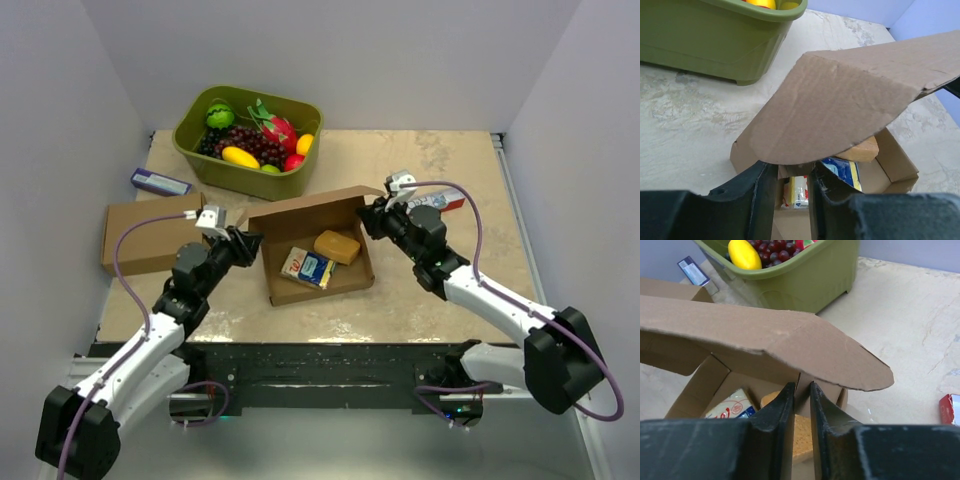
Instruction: Fold the paper box
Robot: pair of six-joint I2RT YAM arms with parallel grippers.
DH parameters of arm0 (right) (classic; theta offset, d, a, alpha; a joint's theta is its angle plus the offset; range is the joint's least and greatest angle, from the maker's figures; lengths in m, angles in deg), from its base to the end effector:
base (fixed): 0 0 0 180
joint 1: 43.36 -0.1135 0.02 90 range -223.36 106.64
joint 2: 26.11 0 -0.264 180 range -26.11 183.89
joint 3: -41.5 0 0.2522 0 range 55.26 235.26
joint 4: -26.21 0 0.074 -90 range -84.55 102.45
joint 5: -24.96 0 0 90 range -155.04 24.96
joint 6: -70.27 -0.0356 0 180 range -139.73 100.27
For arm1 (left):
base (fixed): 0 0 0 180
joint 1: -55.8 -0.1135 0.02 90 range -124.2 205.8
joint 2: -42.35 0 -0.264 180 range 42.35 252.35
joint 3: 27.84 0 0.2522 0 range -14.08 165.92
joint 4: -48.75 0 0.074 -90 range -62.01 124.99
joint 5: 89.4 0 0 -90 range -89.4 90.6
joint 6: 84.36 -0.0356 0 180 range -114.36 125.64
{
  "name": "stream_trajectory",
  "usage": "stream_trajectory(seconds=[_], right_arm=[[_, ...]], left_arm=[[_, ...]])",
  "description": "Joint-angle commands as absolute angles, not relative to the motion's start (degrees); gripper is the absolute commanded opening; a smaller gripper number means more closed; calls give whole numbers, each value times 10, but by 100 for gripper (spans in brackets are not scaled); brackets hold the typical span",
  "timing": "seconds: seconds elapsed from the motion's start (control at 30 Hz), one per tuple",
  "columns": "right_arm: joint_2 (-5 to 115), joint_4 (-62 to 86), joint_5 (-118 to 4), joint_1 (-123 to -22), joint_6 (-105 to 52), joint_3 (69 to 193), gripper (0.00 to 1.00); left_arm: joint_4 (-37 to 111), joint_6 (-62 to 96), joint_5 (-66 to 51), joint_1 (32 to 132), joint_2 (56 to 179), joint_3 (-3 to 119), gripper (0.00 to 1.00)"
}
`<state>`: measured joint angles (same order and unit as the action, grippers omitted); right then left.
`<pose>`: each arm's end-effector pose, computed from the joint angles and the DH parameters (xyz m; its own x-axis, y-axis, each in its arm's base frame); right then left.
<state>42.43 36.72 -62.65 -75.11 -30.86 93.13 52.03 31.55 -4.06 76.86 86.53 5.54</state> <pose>0.2319 0.1452 0.2736 -0.2013 0.1022 -0.9742 -0.5321 0.8236 0.1964 0.1734 -0.0699 0.2359 -0.2992 -0.3515 -0.8871 0.3364 0.8311 -0.4428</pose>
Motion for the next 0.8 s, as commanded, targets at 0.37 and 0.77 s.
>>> stream_trajectory(seconds=[0.37,0.77], right_arm=[[440,403,-658,-800,-305,914,8],[450,379,-718,-837,-279,915,5]], left_arm=[[590,375,31,839,987,138,10],[560,392,33,848,1069,227,4]])
